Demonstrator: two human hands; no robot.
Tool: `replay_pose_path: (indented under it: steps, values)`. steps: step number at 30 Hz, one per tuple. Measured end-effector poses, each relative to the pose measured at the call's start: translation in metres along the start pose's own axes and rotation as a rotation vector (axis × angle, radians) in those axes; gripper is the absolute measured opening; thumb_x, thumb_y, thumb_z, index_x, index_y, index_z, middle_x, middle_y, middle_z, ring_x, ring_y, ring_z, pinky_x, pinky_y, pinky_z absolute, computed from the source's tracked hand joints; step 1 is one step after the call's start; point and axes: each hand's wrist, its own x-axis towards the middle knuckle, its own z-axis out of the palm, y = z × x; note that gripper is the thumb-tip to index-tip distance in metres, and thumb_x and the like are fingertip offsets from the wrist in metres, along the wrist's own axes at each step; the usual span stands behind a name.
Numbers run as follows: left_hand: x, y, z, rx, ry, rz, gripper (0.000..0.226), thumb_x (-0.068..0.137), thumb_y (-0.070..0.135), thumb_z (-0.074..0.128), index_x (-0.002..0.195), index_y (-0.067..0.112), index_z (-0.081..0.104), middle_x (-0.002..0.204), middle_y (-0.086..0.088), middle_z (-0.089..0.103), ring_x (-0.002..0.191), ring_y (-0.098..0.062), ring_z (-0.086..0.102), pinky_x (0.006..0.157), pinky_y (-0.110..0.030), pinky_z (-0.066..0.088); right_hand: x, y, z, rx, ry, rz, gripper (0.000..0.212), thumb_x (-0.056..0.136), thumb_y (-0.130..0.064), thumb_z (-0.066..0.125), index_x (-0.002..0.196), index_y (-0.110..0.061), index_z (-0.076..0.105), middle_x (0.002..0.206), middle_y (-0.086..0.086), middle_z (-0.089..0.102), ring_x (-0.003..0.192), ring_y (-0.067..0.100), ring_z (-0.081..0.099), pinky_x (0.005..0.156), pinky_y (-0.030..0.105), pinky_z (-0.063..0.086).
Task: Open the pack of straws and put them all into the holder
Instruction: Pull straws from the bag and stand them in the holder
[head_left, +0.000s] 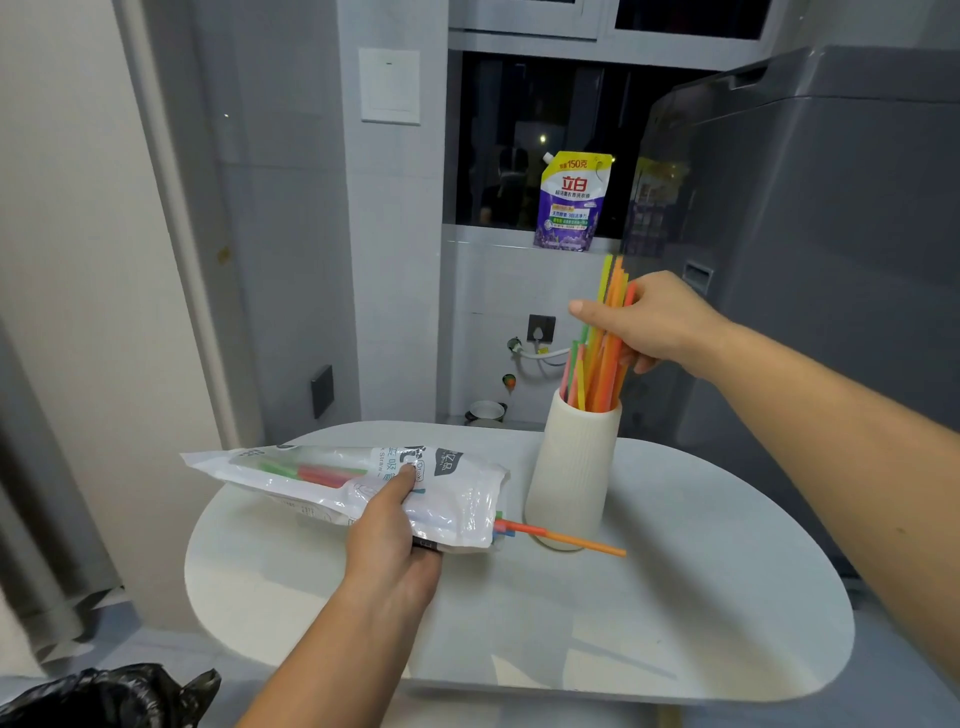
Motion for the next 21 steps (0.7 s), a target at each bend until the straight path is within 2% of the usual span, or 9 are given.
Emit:
replay_pose_path:
  steps: [2, 6, 9, 12, 14, 16, 18, 21]
  values:
    - [-0.001, -0.001, 0.001, 0.003, 0.003, 0.002, 0.035, 0.101, 0.008, 0.057, 0.136, 0.007, 0.059, 0.115, -0.010, 0.071, 0.086, -0.025, 0.069, 0.039, -0.038, 0.055, -0.003, 0.000, 0.001, 0.004, 0.089, -0.043, 0.048, 0.085, -0.059, 0.065, 0.101, -0.015, 0.064, 0.095, 0.004, 0.067, 0.081, 0.021, 0.069, 0.059, 0.029, 0.054]
    - [0.000, -0.002, 0.000, 0.012, -0.003, 0.008, 0.034, 0.101, 0.008, 0.057, 0.135, 0.008, 0.060, 0.111, -0.009, 0.071, 0.087, -0.025, 0.070, 0.040, -0.039, 0.056, -0.010, -0.001, 0.002, 0.030, 0.221, -0.216, 0.064, 0.087, -0.046, 0.070, 0.140, -0.025, 0.043, 0.118, 0.001, 0.057, 0.099, 0.019, 0.060, 0.075, 0.035, 0.056]
    - [0.000, -0.002, -0.001, 0.018, -0.005, 0.009, 0.033, 0.101, 0.009, 0.057, 0.134, 0.007, 0.060, 0.111, -0.009, 0.072, 0.087, -0.026, 0.070, 0.041, -0.039, 0.056, -0.012, -0.002, 0.005, 0.021, 0.229, -0.310, 0.069, 0.088, -0.037, 0.071, 0.147, -0.030, 0.036, 0.133, 0.000, 0.054, 0.112, 0.020, 0.057, 0.089, 0.043, 0.056]
    - [0.001, -0.002, -0.001, 0.017, -0.007, 0.008, 0.034, 0.101, 0.009, 0.057, 0.135, 0.007, 0.060, 0.109, -0.008, 0.072, 0.088, -0.025, 0.070, 0.042, -0.038, 0.057, -0.011, 0.001, 0.010, -0.119, 0.156, -0.370, 0.053, 0.099, -0.040, 0.053, 0.149, -0.030, 0.039, 0.148, -0.001, 0.047, 0.131, 0.023, 0.049, 0.102, 0.046, 0.048]
    - [0.001, -0.001, -0.001, 0.016, -0.011, 0.006, 0.032, 0.102, 0.009, 0.057, 0.134, 0.008, 0.061, 0.108, -0.008, 0.072, 0.087, -0.025, 0.070, 0.041, -0.038, 0.057, -0.012, 0.004, 0.013, -0.261, 0.059, -0.370, 0.048, 0.104, -0.042, 0.036, 0.148, -0.024, 0.042, 0.151, 0.000, 0.046, 0.137, 0.022, 0.044, 0.108, 0.042, 0.040]
    - [0.001, -0.001, -0.002, 0.021, -0.016, -0.001, 0.031, 0.102, 0.010, 0.057, 0.132, 0.009, 0.061, 0.109, -0.009, 0.072, 0.088, -0.026, 0.070, 0.041, -0.040, 0.057, -0.016, 0.006, 0.016, -0.385, -0.011, -0.338, 0.050, 0.106, -0.044, 0.028, 0.146, -0.021, 0.045, 0.151, 0.003, 0.046, 0.139, 0.023, 0.041, 0.111, 0.042, 0.034]
    - [0.002, -0.001, -0.002, 0.029, -0.017, -0.007, 0.032, 0.102, 0.010, 0.057, 0.134, 0.008, 0.061, 0.116, -0.010, 0.072, 0.090, -0.027, 0.071, 0.044, -0.043, 0.059, -0.022, 0.008, 0.018, -0.503, -0.098, -0.300, 0.052, 0.106, -0.046, 0.023, 0.146, -0.023, 0.046, 0.154, 0.005, 0.043, 0.141, 0.026, 0.037, 0.113, 0.047, 0.030]
    - [0.003, -0.001, -0.003, 0.034, -0.019, -0.013, 0.036, 0.101, 0.011, 0.058, 0.137, 0.008, 0.060, 0.129, -0.012, 0.070, 0.094, -0.028, 0.071, 0.052, -0.046, 0.062, -0.028, 0.011, 0.020, -0.444, -0.189, -0.250, 0.054, 0.106, -0.048, 0.020, 0.146, -0.023, 0.045, 0.149, 0.006, 0.047, 0.136, 0.028, 0.043, 0.109, 0.046, 0.035]
